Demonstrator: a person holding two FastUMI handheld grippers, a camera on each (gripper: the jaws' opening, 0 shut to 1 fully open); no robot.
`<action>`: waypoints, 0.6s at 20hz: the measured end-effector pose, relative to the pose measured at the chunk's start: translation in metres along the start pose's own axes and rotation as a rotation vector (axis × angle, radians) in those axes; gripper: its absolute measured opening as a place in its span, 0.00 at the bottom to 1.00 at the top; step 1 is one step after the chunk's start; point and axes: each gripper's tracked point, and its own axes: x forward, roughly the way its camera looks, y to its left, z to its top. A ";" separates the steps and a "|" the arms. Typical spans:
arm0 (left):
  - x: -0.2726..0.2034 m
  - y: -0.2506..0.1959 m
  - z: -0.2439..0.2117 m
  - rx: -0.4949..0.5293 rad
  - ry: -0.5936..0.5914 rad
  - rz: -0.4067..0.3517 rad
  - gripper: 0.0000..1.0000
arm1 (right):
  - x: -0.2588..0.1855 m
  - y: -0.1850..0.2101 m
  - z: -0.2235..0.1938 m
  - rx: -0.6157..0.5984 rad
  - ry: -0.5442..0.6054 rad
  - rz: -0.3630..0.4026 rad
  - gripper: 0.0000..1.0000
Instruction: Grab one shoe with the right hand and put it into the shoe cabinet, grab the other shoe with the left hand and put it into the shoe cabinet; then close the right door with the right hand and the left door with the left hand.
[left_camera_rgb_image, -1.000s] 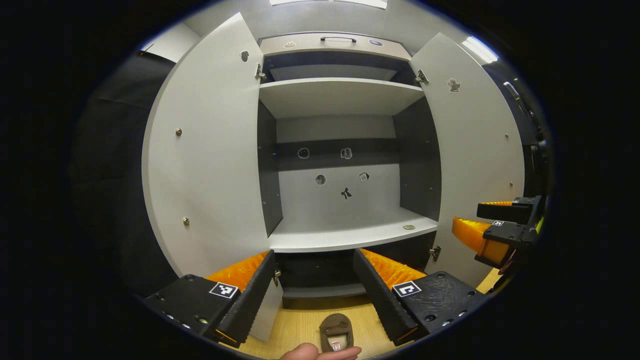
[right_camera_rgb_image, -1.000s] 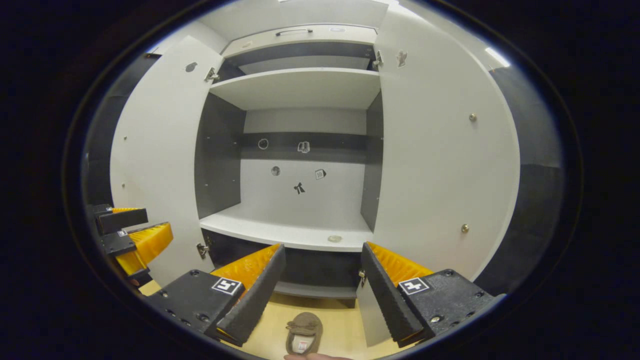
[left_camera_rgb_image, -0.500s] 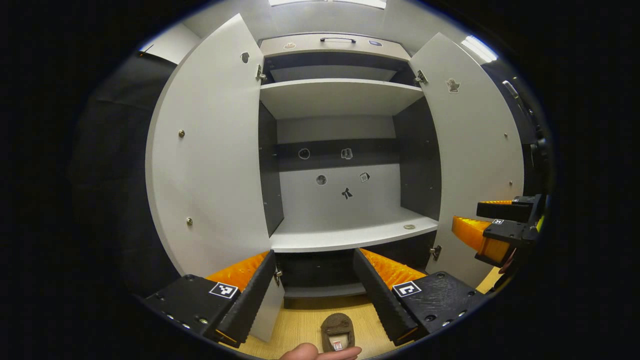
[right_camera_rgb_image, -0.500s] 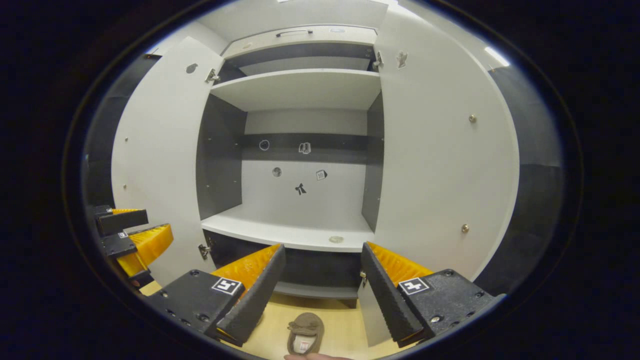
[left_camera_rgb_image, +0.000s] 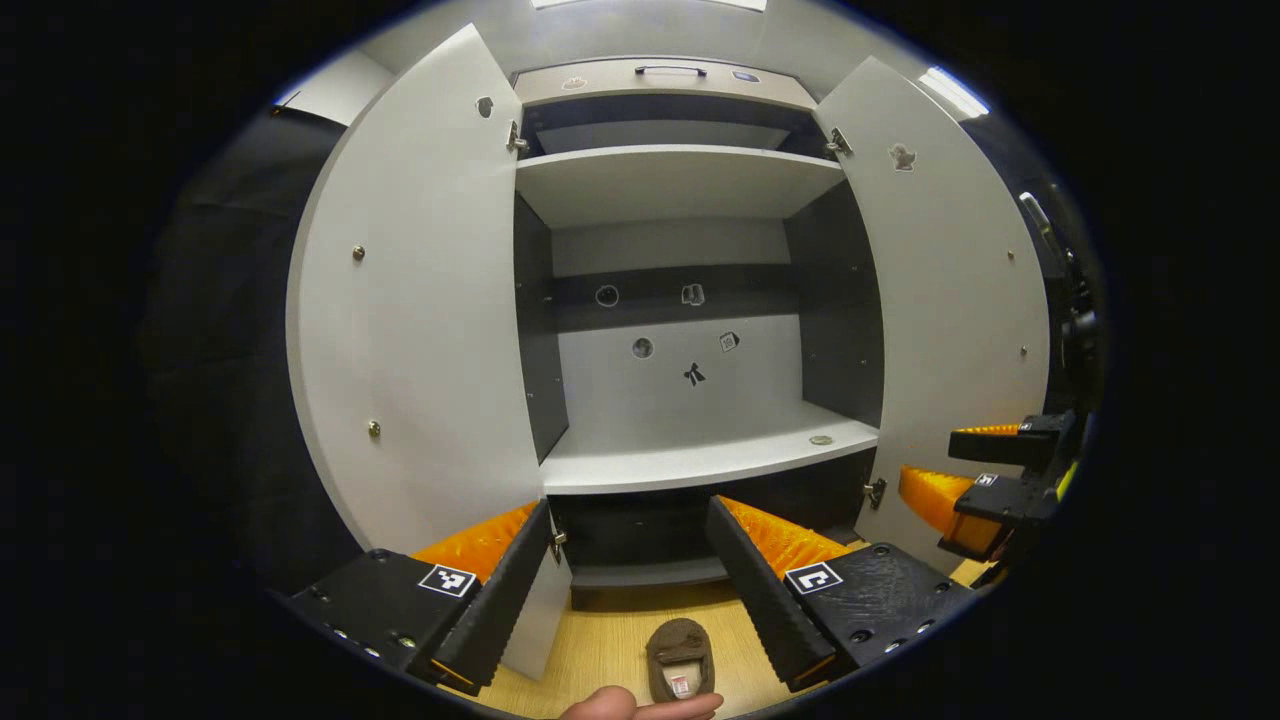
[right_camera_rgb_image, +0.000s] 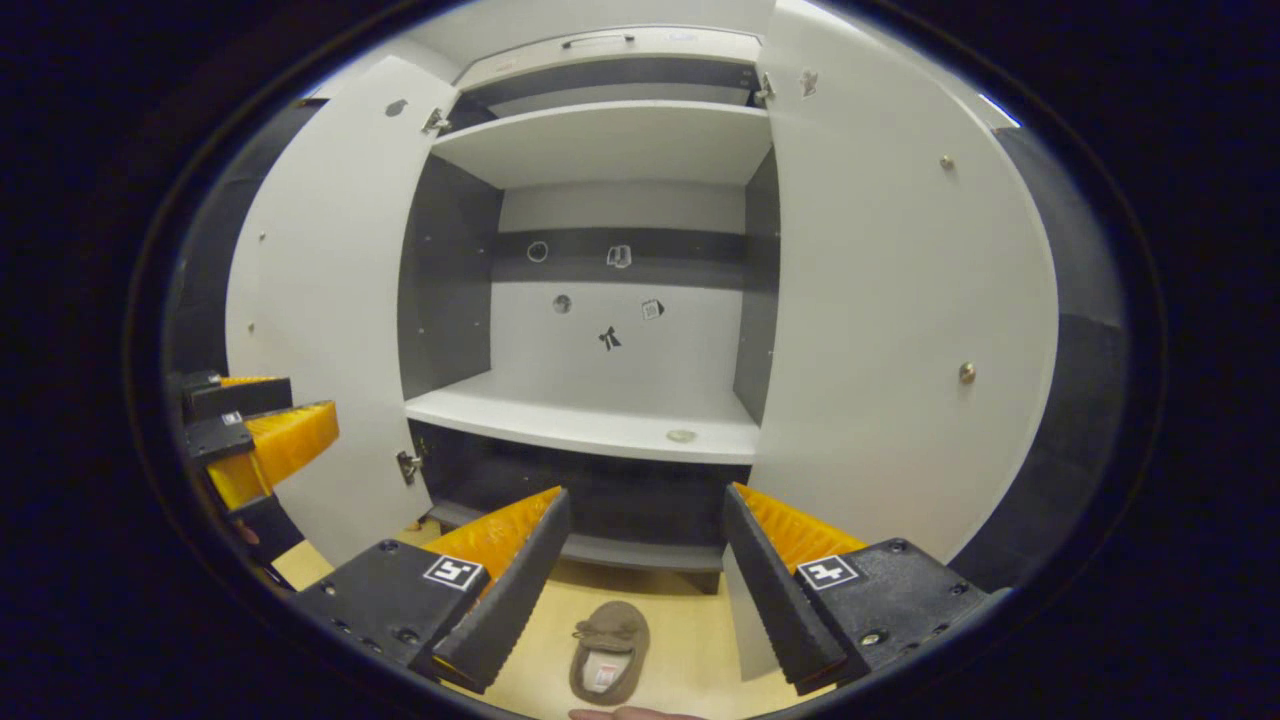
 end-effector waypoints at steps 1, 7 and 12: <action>0.000 -0.002 -0.004 0.005 0.010 -0.003 0.96 | 0.000 0.004 -0.013 -0.005 0.028 0.018 0.99; -0.004 -0.007 -0.018 0.034 0.057 -0.017 0.96 | 0.009 0.029 -0.101 -0.032 0.189 0.103 0.99; -0.013 -0.008 -0.033 0.075 0.108 -0.017 0.96 | 0.024 0.044 -0.195 -0.029 0.380 0.166 0.99</action>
